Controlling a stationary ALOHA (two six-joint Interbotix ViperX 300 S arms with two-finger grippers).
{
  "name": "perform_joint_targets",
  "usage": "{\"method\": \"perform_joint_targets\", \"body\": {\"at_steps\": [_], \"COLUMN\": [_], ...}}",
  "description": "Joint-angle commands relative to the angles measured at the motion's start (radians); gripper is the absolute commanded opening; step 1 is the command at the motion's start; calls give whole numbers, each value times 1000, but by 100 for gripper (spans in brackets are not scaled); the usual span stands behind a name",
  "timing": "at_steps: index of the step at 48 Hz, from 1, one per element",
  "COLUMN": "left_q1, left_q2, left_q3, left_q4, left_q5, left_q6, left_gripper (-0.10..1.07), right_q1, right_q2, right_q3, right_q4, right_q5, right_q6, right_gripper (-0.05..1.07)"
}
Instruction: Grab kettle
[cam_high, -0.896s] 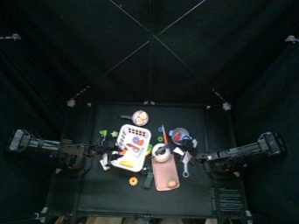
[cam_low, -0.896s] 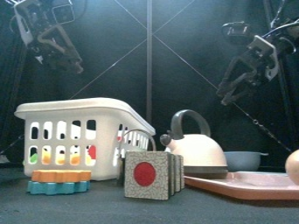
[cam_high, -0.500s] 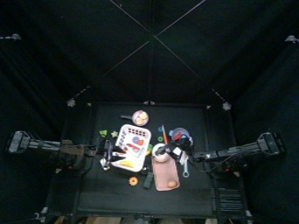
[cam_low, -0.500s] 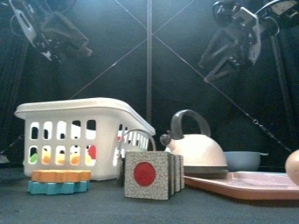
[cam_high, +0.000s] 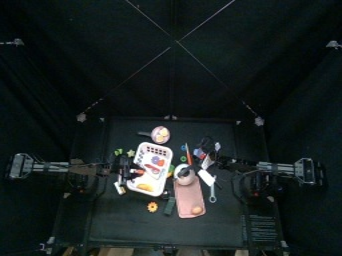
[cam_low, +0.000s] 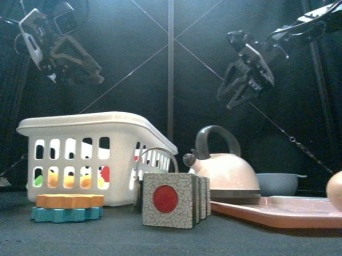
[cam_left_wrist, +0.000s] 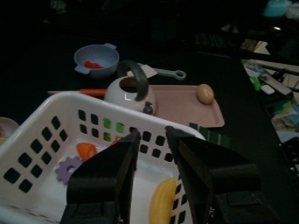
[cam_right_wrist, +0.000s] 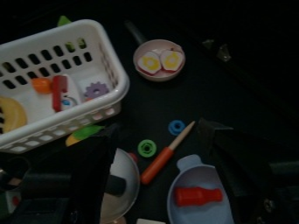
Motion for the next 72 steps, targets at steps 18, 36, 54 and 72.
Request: {"method": "perform_joint_targets", "body": {"at_steps": [18, 36, 54, 72], "left_q1": [51, 55, 72, 127], "left_q2": [-23, -38, -81, -101], "left_q3": [3, 49, 64, 83], "left_q4": [46, 43, 12, -8], "left_q5": [-117, -129, -127, -123], "left_q6": [72, 141, 150, 149], "left_gripper": [74, 74, 74, 74], "right_q1": [-29, -17, 11, 23], "right_q2": [126, 140, 170, 250], "right_q3": [-210, -176, -92, -66], "right_q4": [443, 950, 1028, 1023], "right_q5": [43, 6, -15, -55], "right_q6": [-581, -1169, -1253, -1258], "right_gripper": [101, 101, 101, 100]}}
